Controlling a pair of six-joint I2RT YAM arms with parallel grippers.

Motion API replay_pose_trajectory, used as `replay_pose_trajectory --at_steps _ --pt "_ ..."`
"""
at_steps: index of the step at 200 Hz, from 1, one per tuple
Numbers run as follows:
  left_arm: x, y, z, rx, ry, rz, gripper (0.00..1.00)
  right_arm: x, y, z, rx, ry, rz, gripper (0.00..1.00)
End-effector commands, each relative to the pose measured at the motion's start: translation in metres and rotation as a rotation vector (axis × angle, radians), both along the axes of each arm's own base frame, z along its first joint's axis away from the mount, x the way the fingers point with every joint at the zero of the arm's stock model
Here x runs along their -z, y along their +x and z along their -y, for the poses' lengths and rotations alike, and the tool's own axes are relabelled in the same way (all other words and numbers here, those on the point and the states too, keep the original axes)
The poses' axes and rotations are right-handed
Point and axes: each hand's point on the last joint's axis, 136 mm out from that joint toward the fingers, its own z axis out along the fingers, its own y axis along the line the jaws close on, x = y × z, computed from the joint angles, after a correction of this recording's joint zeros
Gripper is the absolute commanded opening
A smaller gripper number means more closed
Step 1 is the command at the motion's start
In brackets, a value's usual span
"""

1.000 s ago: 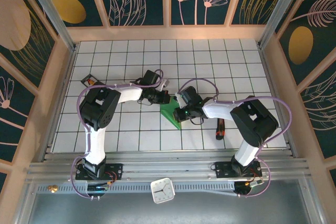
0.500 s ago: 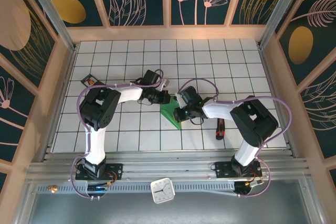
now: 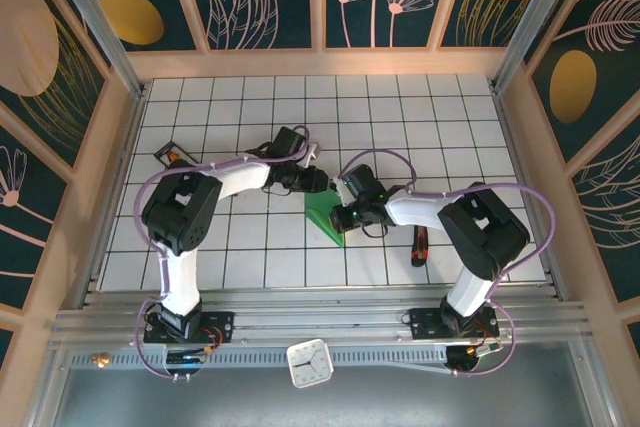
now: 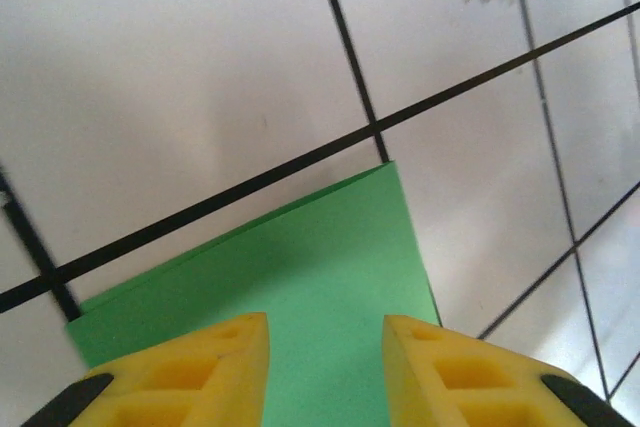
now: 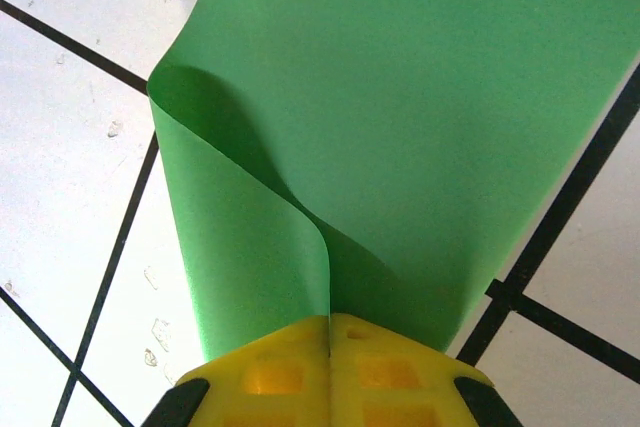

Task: Fold a paper plane with a square sheet of paper (pick it up from the middle)
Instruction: Third fold the triangle at the center of the table.

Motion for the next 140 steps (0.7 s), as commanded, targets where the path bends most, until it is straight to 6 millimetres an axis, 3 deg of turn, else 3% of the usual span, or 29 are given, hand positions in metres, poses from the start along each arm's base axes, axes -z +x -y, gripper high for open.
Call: replay_pose_trajectory --at_steps 1,20,33,52,87,119,123,140 --pt "-0.033 -0.002 -0.014 -0.097 -0.032 0.052 0.25 0.034 -0.018 0.022 0.007 -0.115 -0.074 0.06" --pt "-0.042 -0.018 -0.015 -0.129 -0.116 0.025 0.08 0.035 -0.018 0.022 0.007 -0.115 -0.075 0.06" --pt "-0.036 -0.029 -0.013 -0.136 -0.160 -0.026 0.00 0.036 -0.018 0.022 0.006 -0.115 -0.075 0.06" --pt "-0.032 -0.050 -0.014 -0.127 -0.178 -0.064 0.00 0.036 -0.018 0.022 0.004 -0.117 -0.073 0.06" --pt "-0.017 -0.069 -0.007 -0.100 -0.182 -0.134 0.00 0.037 -0.017 0.022 0.002 -0.119 -0.072 0.06" --pt "-0.021 -0.073 0.003 -0.068 -0.207 -0.141 0.00 0.038 -0.018 0.022 0.001 -0.123 -0.074 0.06" --pt "-0.012 -0.074 0.003 -0.070 -0.193 -0.160 0.00 0.038 -0.018 0.022 0.002 -0.124 -0.074 0.06" --pt "-0.007 -0.073 0.004 -0.067 -0.182 -0.167 0.00 0.038 -0.018 0.023 0.003 -0.124 -0.076 0.06"
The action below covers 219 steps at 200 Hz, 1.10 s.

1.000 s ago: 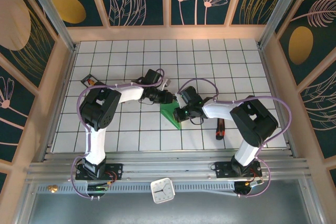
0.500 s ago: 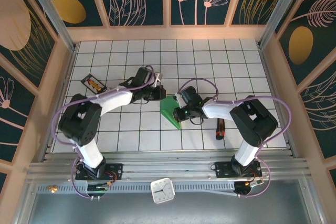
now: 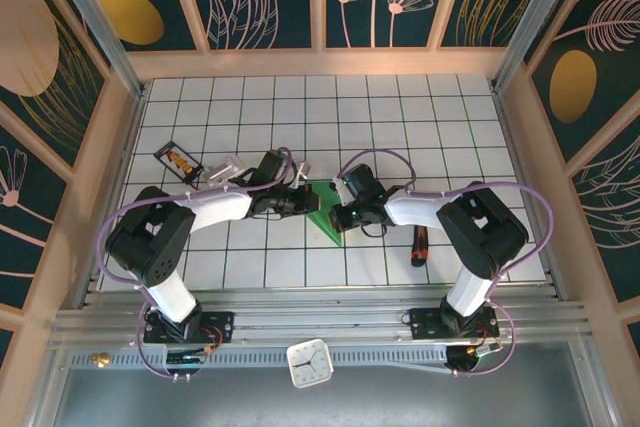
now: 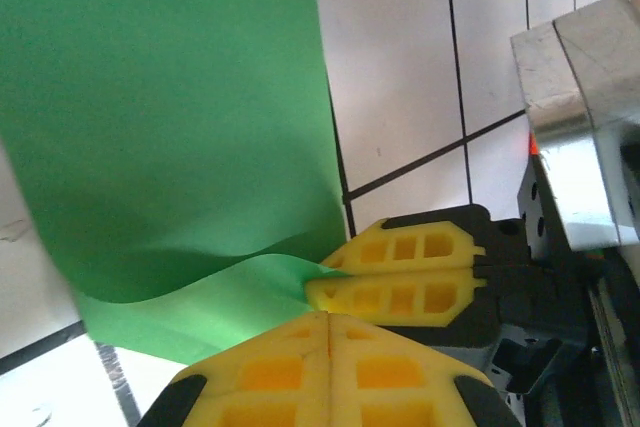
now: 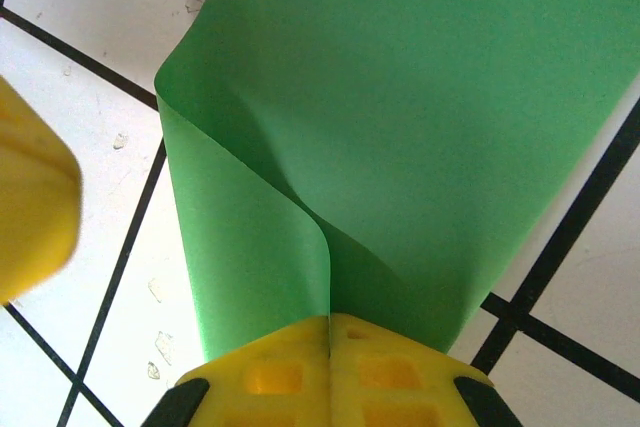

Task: Fold a paper plane with a square sheet of paper (pick it up from the middle)
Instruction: Third fold the triangle at the center of the table.

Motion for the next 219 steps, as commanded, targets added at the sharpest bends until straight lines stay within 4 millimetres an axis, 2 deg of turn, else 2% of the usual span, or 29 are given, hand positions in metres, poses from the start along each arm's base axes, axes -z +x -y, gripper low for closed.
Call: replay_pose_trajectory --at_steps 1,50,74,77,89,219 --pt "0.005 0.001 0.008 0.013 -0.019 -0.028 0.00 0.038 -0.021 0.025 0.003 -0.134 -0.085 0.06" --pt "0.008 0.006 0.016 0.039 -0.001 -0.029 0.00 0.038 -0.020 0.025 0.003 -0.132 -0.085 0.06" --pt "0.019 0.004 0.012 0.044 0.036 -0.043 0.00 0.037 -0.020 0.024 0.002 -0.130 -0.084 0.06" --pt "0.012 0.010 0.016 0.044 0.026 -0.024 0.00 0.037 -0.020 0.024 0.002 -0.129 -0.083 0.06" --pt "0.015 0.011 0.015 0.047 0.044 -0.026 0.00 0.038 -0.020 0.025 0.002 -0.132 -0.084 0.06" --pt "0.055 -0.009 -0.005 0.128 0.192 -0.082 0.00 0.039 -0.021 0.025 0.002 -0.134 -0.088 0.06"
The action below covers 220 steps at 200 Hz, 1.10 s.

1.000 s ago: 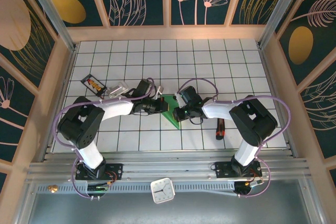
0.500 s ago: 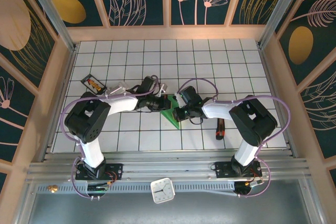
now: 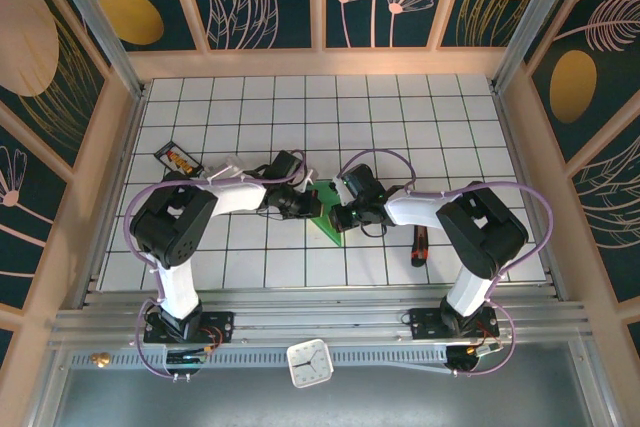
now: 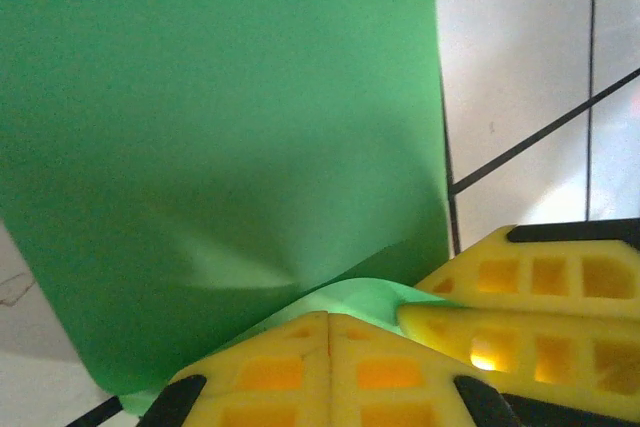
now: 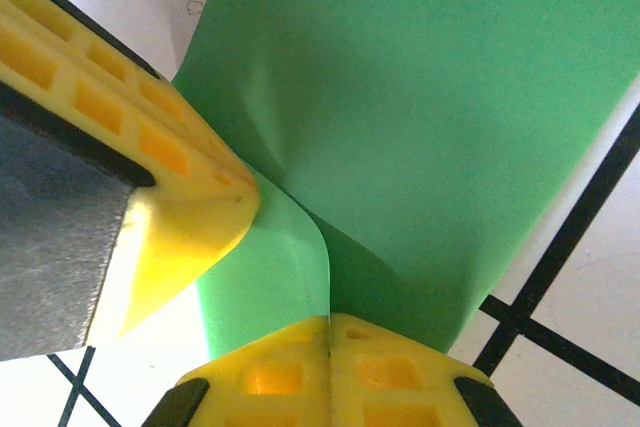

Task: Fold a paper plane with a square sheet of paper (pick it up from the middle)
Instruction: Third fold the triangle at the center of the table.

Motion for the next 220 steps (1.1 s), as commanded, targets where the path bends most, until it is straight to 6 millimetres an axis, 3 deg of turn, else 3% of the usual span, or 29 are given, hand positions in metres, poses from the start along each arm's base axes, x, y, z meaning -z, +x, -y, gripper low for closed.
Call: replay_pose_trajectory --at_steps 1,77,111,144,220 --pt "0.013 -0.007 -0.006 0.032 0.057 -0.020 0.00 0.038 -0.021 0.025 0.002 -0.133 -0.087 0.06" --pt "0.036 -0.017 -0.027 0.043 0.166 -0.031 0.00 0.041 -0.023 0.028 0.004 -0.141 -0.097 0.05" --pt "0.029 -0.015 -0.029 0.045 0.174 -0.005 0.00 0.043 -0.024 0.030 0.008 -0.147 -0.101 0.05" --pt "0.040 -0.018 -0.047 0.021 0.215 -0.016 0.00 0.044 -0.025 0.032 0.011 -0.151 -0.102 0.05" --pt "0.034 -0.012 -0.066 -0.094 0.122 -0.006 0.00 0.045 -0.026 0.033 0.008 -0.157 -0.107 0.05"
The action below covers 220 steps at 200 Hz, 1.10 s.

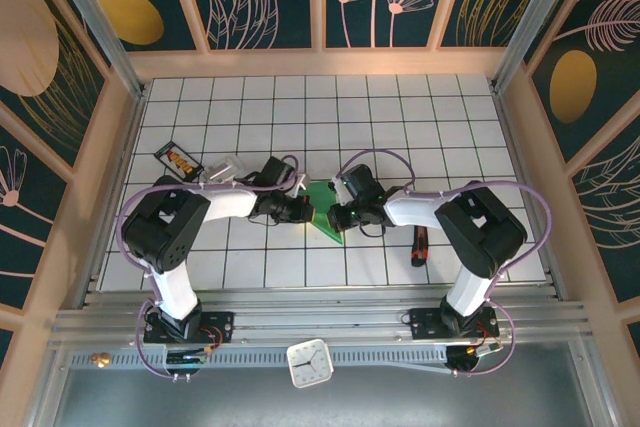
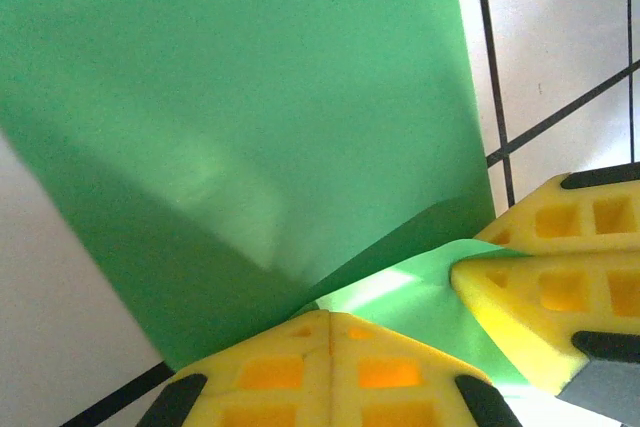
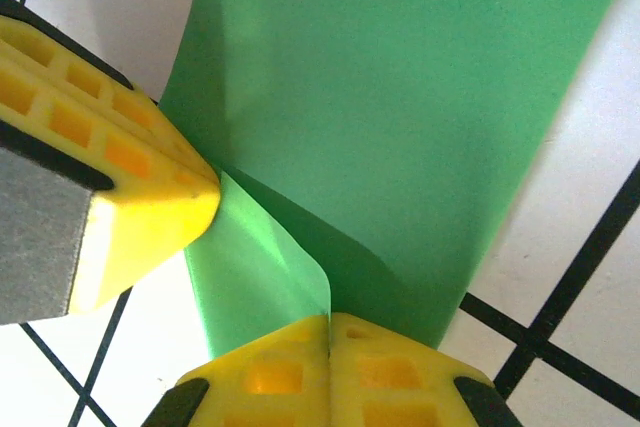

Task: Fold a paper plane with a square sheet of paper (pick it up from the middle)
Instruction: Third fold the triangle at the center of the table.

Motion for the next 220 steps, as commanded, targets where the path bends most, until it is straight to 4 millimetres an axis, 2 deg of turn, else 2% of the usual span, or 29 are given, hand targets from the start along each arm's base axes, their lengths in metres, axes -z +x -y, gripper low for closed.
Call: replay_pose_trajectory --at_steps 1,48,53,70,96,120,135,167,171,185,220 --pt "0.026 -0.008 -0.040 -0.100 0.113 -0.071 0.00 0.045 -0.029 0.037 0.012 -0.174 -0.120 0.05" --pt "0.001 0.007 -0.042 -0.157 0.049 -0.005 0.01 0.045 -0.029 0.037 0.014 -0.174 -0.122 0.05" --pt "-0.013 0.011 -0.039 -0.161 0.017 0.023 0.02 0.045 -0.029 0.037 0.014 -0.174 -0.121 0.05" --pt "-0.025 0.007 -0.031 -0.168 -0.065 0.013 0.04 0.045 -0.028 0.036 0.014 -0.174 -0.121 0.05" --pt "-0.036 0.000 -0.019 -0.162 -0.150 -0.006 0.04 0.044 -0.028 0.036 0.012 -0.172 -0.118 0.06" --pt "-0.043 -0.005 0.000 -0.121 -0.196 -0.009 0.03 0.045 -0.028 0.036 0.012 -0.174 -0.118 0.05" --pt "-0.043 -0.004 0.008 -0.108 -0.205 -0.016 0.02 0.045 -0.028 0.036 0.013 -0.173 -0.119 0.05" --pt "-0.041 0.004 0.012 -0.097 -0.187 -0.008 0.00 0.045 -0.028 0.036 0.013 -0.173 -0.120 0.05" --pt "-0.031 0.004 0.011 -0.097 -0.171 -0.027 0.00 0.045 -0.028 0.036 0.012 -0.173 -0.119 0.05" --pt "-0.024 0.005 0.011 -0.091 -0.150 -0.038 0.00 0.044 -0.027 0.035 0.011 -0.170 -0.118 0.05" --pt "-0.019 0.007 0.014 -0.077 -0.143 -0.050 0.00 0.045 -0.027 0.035 0.011 -0.172 -0.122 0.05"
